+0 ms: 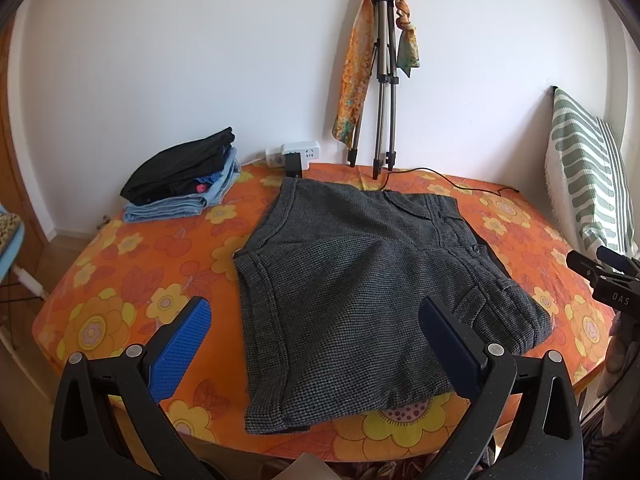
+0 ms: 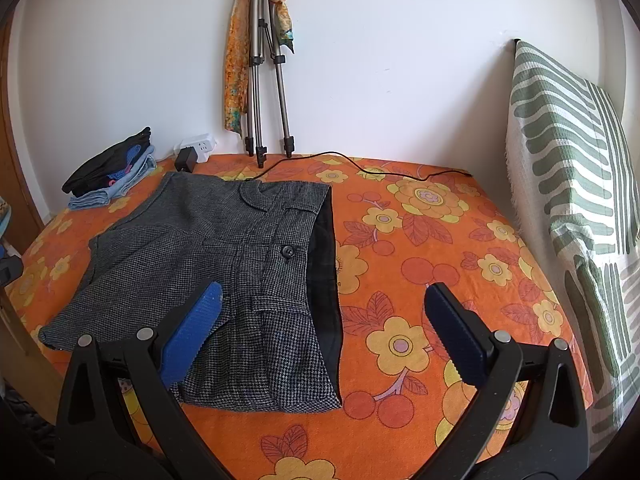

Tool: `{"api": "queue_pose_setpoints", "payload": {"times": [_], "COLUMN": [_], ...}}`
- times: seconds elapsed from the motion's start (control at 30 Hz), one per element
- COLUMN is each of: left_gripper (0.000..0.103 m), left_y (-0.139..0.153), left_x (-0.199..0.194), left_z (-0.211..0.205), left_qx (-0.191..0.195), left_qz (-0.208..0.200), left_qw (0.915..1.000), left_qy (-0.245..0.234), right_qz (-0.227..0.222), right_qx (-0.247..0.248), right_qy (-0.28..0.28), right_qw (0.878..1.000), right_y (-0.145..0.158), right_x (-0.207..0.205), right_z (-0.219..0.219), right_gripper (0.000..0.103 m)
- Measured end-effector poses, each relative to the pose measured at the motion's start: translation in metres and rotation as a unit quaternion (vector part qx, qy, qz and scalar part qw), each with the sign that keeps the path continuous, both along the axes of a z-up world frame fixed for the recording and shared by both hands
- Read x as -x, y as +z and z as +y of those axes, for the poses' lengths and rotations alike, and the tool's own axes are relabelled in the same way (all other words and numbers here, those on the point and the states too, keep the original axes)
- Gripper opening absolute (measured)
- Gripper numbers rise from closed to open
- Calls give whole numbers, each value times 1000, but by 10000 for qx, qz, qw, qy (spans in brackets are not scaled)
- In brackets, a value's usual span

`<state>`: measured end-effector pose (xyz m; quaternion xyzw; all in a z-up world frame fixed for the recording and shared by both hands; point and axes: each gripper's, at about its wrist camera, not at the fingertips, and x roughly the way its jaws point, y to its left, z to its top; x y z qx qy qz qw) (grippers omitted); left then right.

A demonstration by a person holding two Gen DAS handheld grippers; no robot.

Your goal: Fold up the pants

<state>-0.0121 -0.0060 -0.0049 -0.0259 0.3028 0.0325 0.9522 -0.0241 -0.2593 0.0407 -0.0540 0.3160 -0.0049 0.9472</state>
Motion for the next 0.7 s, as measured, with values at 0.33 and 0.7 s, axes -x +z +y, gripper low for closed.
{"api": "queue_pose_setpoints", "payload": {"times": [0.33,0.7], "left_gripper": [103,103], "left_y": [0,0], "left_x": [0,1], "left_z": [1,2], "left_qx": [-5,-12], "left_qz": [-12,-29], "left_qw": [10000,10000], "left_qy": [22,41], "right_qz": [-6,1], "right_qx": [3,-7], "right_qy": [6,8], "right_qw": [10000,10000], "right_y": [0,0], "right_x": [0,0], "right_z": [0,-1], "right_gripper": [103,103]}}
